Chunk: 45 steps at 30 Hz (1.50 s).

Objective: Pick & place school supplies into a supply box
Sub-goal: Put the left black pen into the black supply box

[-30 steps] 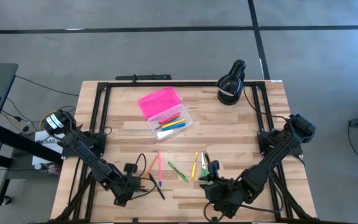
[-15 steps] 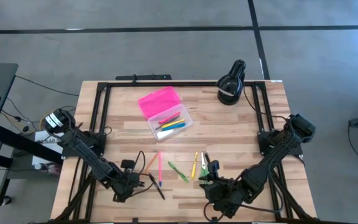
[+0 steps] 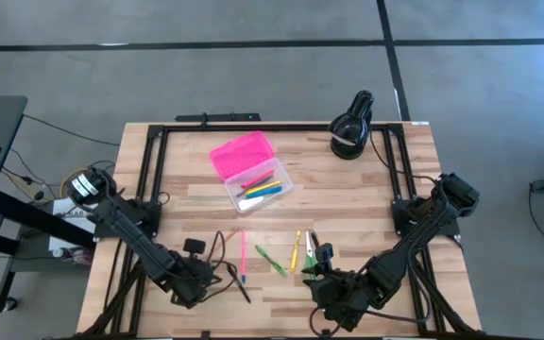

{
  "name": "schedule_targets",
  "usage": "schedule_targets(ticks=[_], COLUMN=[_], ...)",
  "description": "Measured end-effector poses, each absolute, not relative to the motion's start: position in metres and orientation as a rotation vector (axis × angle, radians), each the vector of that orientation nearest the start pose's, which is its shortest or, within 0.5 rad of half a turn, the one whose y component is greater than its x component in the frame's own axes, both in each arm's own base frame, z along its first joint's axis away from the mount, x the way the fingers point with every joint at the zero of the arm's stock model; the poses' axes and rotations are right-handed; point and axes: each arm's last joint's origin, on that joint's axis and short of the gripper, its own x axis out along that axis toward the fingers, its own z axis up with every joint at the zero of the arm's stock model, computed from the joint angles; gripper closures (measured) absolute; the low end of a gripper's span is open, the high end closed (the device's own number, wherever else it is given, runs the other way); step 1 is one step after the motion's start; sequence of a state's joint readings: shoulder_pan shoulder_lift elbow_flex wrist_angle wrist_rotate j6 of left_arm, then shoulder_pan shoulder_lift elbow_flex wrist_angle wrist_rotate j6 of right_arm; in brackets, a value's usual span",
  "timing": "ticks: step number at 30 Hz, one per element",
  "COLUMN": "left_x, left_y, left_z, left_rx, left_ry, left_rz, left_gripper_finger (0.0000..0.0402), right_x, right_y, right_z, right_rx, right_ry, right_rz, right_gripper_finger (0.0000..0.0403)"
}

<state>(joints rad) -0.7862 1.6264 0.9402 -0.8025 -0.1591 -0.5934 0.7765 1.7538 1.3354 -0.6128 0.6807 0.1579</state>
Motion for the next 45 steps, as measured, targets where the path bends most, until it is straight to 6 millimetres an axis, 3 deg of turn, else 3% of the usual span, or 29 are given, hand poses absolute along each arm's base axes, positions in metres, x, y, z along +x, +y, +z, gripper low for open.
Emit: schedule_targets(ticks=[8, 13, 18, 25, 33, 40, 45], left_x=[0.214, 0.233, 0.255, 0.293, 0.327, 0.325, 0.317], left_y=[-0.183, -0.162, -0.125, -0.064, 0.01, 0.072, 0.099], left_z=[0.18, 0.189, 0.193, 0.197, 0.207, 0.209, 0.208], left_rx=[0.208, 0.279, 0.331, 0.321, 0.158, 0.008, -0.063], left_ry=[1.297, 1.176, 1.122, 1.046, 0.912, 0.885, 0.901], left_rz=[0.007, 0.199, 0.383, 0.513, 0.424, 0.403, 0.413], left_gripper_finger=[0.037, 0.037, 0.037, 0.037, 0.037, 0.037, 0.037], right_x=[0.272, 0.272, 0.272, 0.272, 0.267, 0.266, 0.266], right_y=[0.241, 0.241, 0.241, 0.241, 0.237, 0.237, 0.237], right_z=[0.241, 0.241, 0.241, 0.24, 0.225, 0.224, 0.224], right_rx=[-0.536, -0.536, -0.529, -0.508, -0.52, -0.512, -0.509], right_ry=[0.768, 0.768, 0.767, 0.765, 0.795, 0.797, 0.797], right_rz=[0.026, 0.026, 0.023, 0.015, 0.004, 0.0, -0.001], right_gripper_finger=[0.0283, 0.0283, 0.0283, 0.0283, 0.0283, 0.0283, 0.0283])
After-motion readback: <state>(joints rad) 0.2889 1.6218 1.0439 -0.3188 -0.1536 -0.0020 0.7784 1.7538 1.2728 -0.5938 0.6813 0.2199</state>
